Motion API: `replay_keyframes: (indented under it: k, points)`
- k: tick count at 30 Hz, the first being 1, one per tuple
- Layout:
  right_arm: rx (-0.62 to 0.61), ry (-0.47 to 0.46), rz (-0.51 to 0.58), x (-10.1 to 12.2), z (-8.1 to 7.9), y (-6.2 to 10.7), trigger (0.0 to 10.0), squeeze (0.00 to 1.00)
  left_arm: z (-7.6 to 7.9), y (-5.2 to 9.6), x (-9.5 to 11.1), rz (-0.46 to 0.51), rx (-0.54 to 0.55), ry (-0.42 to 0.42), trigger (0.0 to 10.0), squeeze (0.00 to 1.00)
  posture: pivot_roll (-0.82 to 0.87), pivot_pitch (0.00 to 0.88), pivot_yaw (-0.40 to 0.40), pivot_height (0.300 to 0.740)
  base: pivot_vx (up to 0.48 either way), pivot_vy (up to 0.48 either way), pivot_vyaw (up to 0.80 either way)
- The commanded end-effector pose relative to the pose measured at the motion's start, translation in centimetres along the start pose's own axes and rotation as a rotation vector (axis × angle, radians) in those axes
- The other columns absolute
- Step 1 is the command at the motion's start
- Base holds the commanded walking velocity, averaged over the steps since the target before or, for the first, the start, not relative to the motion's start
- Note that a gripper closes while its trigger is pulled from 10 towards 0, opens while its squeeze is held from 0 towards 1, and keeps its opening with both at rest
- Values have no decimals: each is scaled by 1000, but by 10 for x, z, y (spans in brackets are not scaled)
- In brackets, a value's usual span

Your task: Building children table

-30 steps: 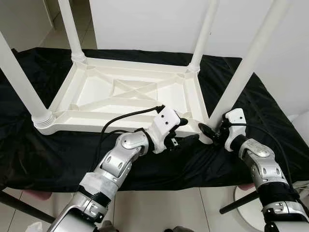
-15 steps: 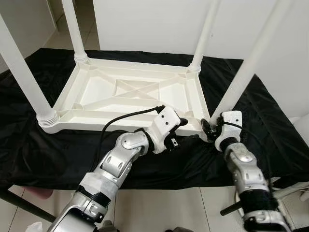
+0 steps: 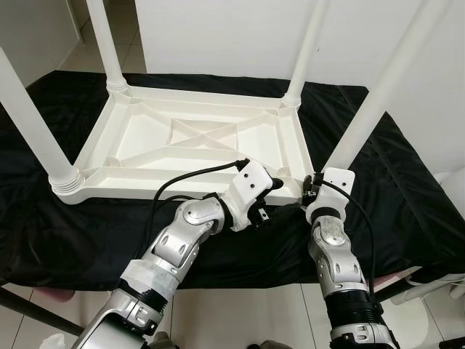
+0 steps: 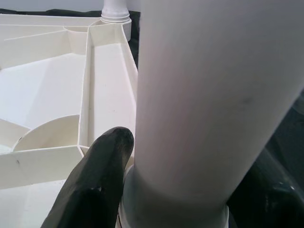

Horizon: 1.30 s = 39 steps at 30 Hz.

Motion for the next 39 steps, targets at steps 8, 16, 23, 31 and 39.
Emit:
replay_keyframes:
  k: [8,16,23,31,39]
  points:
    - [-39,4,25,3,19,7,10000,1000,5,1,-4,-13,-34,2,10000,0,8,0,-40,740,0,0,0]
    - [-54,25,69,7,30,25,10000,357,2,3,-3,-6,-13,11,10000,0,9,0,-46,740,0,0,0]
    - [24,30,82,1,22,49,10000,0,-19,5,-1,8,88,27,10000,0,-4,0,-38,740,0,0,0]
    - [128,29,93,-1,9,68,3647,0,-49,14,-2,-1,216,33,10000,0,-6,0,-34,740,0,0,0]
    - [233,-2,75,-2,-5,71,0,0,-65,20,-4,-19,300,33,10000,0,0,0,-42,740,0,0,0]
Point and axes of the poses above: a point about 5 cm out from each wrist's last joint towards the gripper, its own y axis pointing back from the gripper into the wrist, its own x axis along the axis of the wrist's last joint, z = x × y, the point moved 3 cm from there along -y, pointing out of the wrist towards the gripper, and after that the axes turned 11 degrees about -y, right-handed, at the moved point
